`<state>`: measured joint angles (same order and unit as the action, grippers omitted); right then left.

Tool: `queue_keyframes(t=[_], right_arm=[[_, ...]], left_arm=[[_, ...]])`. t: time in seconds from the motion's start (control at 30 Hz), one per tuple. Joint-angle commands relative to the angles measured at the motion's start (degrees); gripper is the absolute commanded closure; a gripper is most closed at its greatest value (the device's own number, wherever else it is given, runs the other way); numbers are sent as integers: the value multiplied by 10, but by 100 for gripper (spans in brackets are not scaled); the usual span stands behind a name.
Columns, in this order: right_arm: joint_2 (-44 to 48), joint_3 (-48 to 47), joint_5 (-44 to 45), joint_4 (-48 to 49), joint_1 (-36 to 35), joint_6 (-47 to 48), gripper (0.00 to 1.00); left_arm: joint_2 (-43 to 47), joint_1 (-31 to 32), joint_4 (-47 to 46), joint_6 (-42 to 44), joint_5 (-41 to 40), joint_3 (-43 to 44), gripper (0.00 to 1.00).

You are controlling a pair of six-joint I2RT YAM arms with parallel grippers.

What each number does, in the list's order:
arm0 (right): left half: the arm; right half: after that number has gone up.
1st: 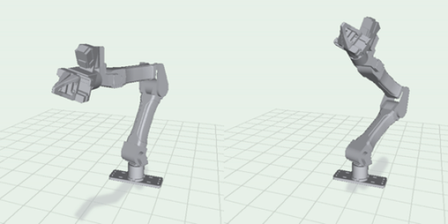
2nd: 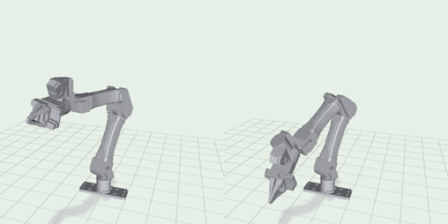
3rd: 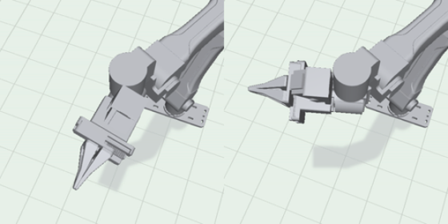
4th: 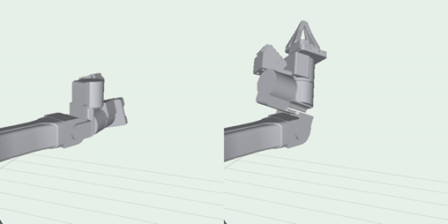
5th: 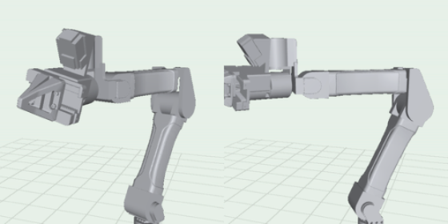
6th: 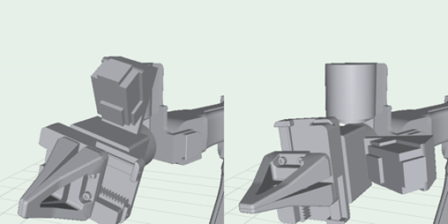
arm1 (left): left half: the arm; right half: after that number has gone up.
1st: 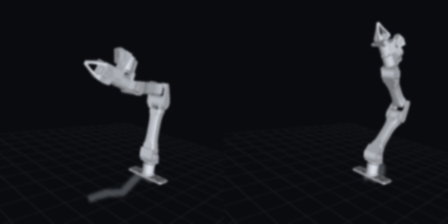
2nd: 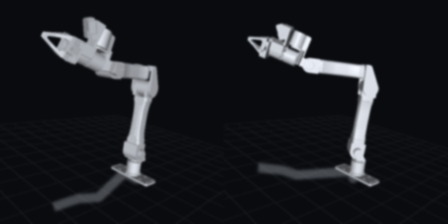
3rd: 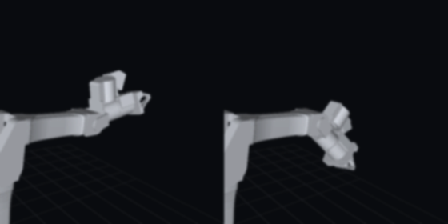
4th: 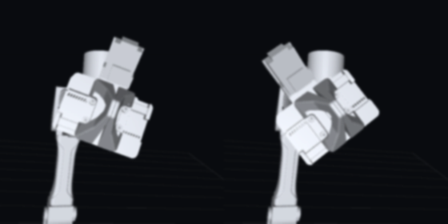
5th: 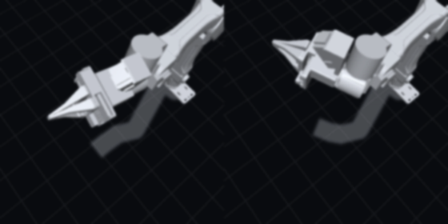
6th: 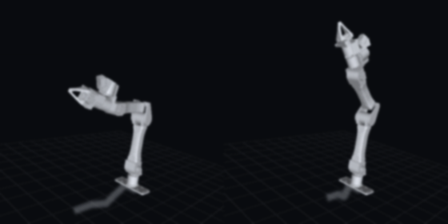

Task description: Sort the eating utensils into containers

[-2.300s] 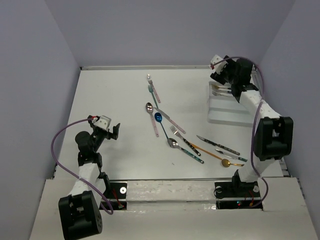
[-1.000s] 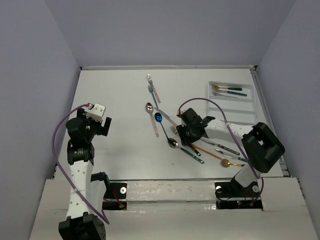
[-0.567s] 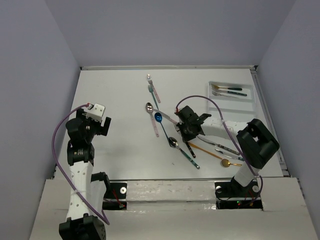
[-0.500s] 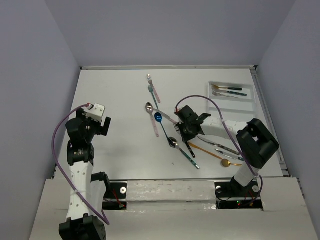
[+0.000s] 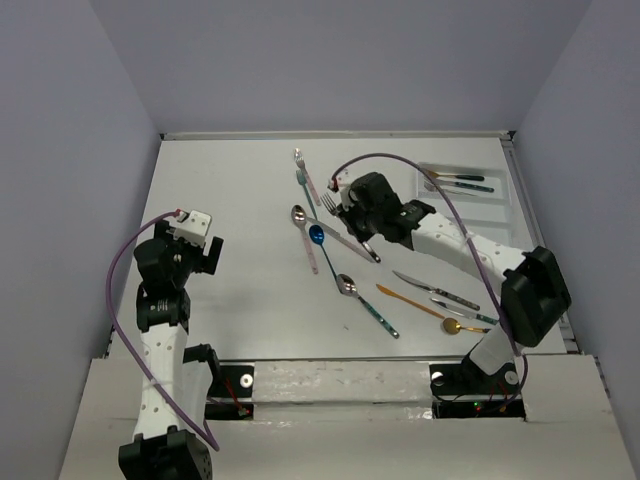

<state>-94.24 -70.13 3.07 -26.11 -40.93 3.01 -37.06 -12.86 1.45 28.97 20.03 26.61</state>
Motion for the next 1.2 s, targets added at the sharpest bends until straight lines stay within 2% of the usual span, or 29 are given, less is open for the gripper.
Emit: queue_keyframes(t=[0.0,0.1,0.17,0.2,0.23,0.3,0.5,0.63,0.87,0.93,1.03,1.17], right_arm=[[67,-73,104,154,-4,249,100],[41,-78,142,278,43,423,100],[27,-84,117,327,117,465,100],[15,-84,63,360,145,509,100],[9,-84,34,370,198,536,100],[-23,-85,-4,400,239,602,100],[-108,-105,22,403,344,801,100],[-124,-119,-24,354,373,816,100],[-170,-125,-25,284,392,879,100],[-192,-126,-14,283,397,888,99],[-212,-127,-14,282,397,888,93],[-224,-124,-11,283,403,893,92]], left_arm=[[5,-2,-32,1,-4,-9,1],[4,-2,-36,2,-5,-14,1],[3,-2,-40,3,-5,-16,1],[0,-2,-43,4,-6,-19,1],[-1,-2,-44,3,-5,-18,1],[-5,-1,-48,2,-5,-18,1],[-24,-2,-61,-5,0,-16,1],[-41,-1,-63,-8,-1,-9,1],[-69,-2,-66,-13,-8,-1,1],[-72,-2,-67,-15,-11,1,1],[-79,-2,-68,-16,-14,4,1],[-86,-2,-68,-18,-17,6,1]])
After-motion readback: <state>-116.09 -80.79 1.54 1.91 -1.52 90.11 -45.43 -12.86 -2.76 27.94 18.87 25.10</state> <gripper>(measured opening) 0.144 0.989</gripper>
